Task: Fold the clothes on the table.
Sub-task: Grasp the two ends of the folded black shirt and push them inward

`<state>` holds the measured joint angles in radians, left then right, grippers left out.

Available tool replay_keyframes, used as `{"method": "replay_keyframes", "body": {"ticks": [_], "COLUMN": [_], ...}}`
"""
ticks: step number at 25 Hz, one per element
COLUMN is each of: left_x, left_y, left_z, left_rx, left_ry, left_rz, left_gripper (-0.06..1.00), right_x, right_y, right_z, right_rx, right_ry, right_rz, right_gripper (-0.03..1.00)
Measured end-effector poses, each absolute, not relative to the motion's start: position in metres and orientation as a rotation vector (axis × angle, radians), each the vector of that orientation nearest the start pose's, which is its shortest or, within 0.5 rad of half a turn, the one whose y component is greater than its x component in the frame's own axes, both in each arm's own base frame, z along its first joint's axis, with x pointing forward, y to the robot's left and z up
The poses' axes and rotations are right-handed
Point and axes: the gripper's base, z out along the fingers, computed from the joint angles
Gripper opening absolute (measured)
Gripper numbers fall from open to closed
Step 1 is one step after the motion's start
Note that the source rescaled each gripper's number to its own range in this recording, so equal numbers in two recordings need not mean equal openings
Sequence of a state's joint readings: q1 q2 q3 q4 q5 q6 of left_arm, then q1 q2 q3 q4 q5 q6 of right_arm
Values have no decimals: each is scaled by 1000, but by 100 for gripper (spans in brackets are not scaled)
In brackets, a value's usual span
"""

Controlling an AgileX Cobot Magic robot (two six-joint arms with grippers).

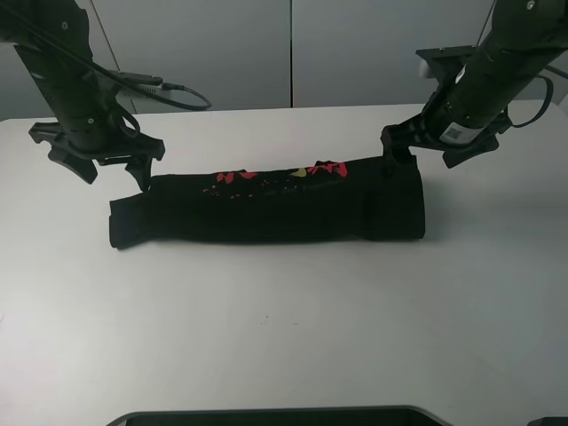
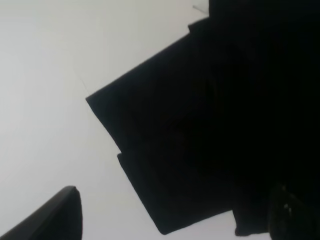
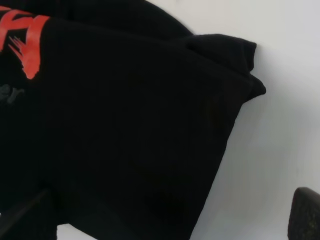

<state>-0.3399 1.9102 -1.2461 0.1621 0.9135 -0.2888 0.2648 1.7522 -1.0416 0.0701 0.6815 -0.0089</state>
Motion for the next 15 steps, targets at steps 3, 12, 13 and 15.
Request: {"method": "replay_keyframes", "body": {"ticks": [3, 12, 13, 15], "left_x": [344, 348, 348, 348], "left_y": [-110, -111, -110, -110], "left_z": [150, 113, 112, 111], "left_rx": [231, 256, 261, 265], "left_ry": [3071, 3139, 3140, 3140], "left_rz": [177, 213, 219, 224], "left_gripper": [96, 96, 96, 96], "right_x": [317, 314, 314, 313], "right_y": [90, 89, 89, 89], "right_z": [177, 176, 176, 175], "right_rx": [-312, -317, -317, -319], "right_ry": [2872, 2903, 2907, 2917], "right_rz": [124, 120, 119, 118], "right_gripper": [100, 100, 100, 100]}}
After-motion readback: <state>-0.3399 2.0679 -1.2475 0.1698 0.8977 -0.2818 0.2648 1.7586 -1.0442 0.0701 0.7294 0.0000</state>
